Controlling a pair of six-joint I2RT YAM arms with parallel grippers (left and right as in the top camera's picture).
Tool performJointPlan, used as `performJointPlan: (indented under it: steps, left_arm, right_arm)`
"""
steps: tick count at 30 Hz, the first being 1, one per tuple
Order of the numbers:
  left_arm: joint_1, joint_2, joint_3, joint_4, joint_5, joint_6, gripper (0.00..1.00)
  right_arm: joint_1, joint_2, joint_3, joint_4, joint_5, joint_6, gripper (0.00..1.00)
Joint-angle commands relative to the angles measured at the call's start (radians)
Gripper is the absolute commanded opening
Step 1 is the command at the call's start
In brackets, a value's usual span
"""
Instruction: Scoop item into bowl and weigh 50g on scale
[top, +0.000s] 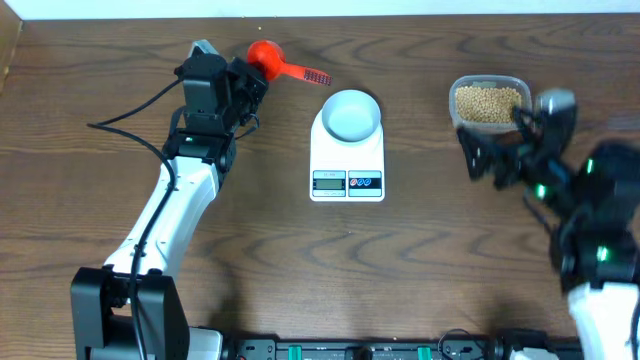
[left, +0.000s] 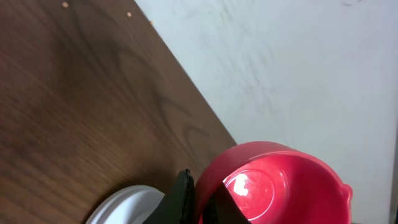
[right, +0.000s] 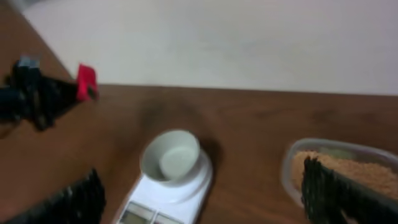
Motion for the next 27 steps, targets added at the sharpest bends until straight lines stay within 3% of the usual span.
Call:
performJointPlan:
  steps: [1,5,12,17,22,27]
  left_arm:
    - [-0.003,-0.011,0.017,0.004,0.027,0.002,0.07]
    - [-0.012,-0.011,0.017,0.003,0.036,0.002,0.07]
    - [-0.070,-0.011,0.017,-0.001,0.036,0.001,0.07]
    - [-0.129,-0.011,0.017,-0.004,0.035,-0.025,0.07]
    - [-0.179,-0.011,0.017,-0.004,0.012,-0.037,0.07]
    - [-0.190,-0.011,0.017,-0.004,-0.003,-0.106,0.07]
  right_arm:
    - [0.007,0.200,0.208,-0.057,-0.193,0.000,0.99]
    - [0.025,0.367,0.332,-0.053,-0.293,0.000,0.99]
    - [0.133,0.570,0.366,0.196,-0.526,0.001,0.99]
    - [0.172,0.636,0.365,0.229,-0.526,0.001,0.99]
    - [0.209,0.669,0.365,0.272,-0.486,0.112,0.99]
    - [0.260,0.673,0.365,0.280,-0.328,0.243,0.82]
